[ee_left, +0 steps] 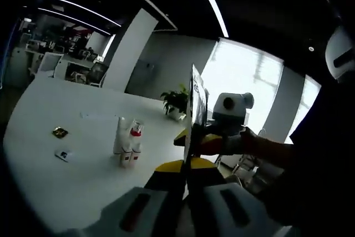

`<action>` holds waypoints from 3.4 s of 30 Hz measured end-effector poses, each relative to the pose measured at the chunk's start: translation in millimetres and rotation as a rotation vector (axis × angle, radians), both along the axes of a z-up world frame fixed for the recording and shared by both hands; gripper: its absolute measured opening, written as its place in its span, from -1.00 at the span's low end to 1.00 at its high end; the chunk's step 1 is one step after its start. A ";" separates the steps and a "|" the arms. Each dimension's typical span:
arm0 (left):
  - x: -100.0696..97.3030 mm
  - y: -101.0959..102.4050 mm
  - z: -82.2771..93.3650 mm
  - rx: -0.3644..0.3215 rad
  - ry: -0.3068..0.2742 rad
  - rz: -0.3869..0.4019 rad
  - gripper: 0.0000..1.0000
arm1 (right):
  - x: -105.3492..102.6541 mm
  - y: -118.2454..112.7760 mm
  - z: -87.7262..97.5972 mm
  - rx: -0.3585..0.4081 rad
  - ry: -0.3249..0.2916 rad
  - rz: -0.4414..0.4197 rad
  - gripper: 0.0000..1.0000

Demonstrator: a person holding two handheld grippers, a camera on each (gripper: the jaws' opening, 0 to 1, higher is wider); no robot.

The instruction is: Arrange the skincare products in the storage area until every visible bottle or jar stands upright without overlapping.

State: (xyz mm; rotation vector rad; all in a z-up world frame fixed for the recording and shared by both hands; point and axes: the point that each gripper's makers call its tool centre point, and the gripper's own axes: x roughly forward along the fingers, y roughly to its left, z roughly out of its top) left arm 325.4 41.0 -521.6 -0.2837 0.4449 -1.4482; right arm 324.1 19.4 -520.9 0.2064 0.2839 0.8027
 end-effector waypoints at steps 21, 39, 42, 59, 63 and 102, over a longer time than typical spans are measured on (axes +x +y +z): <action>8.9 2.0 39.4 -0.249 0.111 -0.053 -0.82 | -16.5 23.2 19.0 0.156 0.032 0.109 -1.00; 19.5 -4.6 19.2 -0.205 0.209 -0.007 -0.90 | -4.4 14.2 0.2 -0.011 -0.034 0.016 -0.93; 21.3 -4.2 16.3 -0.203 0.223 0.002 -0.90 | -2.5 14.6 -5.9 -0.030 -0.018 0.000 -0.59; 37.9 -13.1 -5.2 -0.175 0.313 0.041 -0.91 | 3.9 -15.8 -25.6 -0.053 0.009 -0.112 0.09; 45.2 -14.3 -13.2 -0.151 0.325 0.057 -0.91 | 6.0 -24.9 -33.3 -0.065 0.014 -0.163 0.33; 111.5 -42.7 -88.6 0.031 0.390 0.165 -0.91 | -9.4 -88.9 -115.4 -0.116 0.182 -0.411 0.97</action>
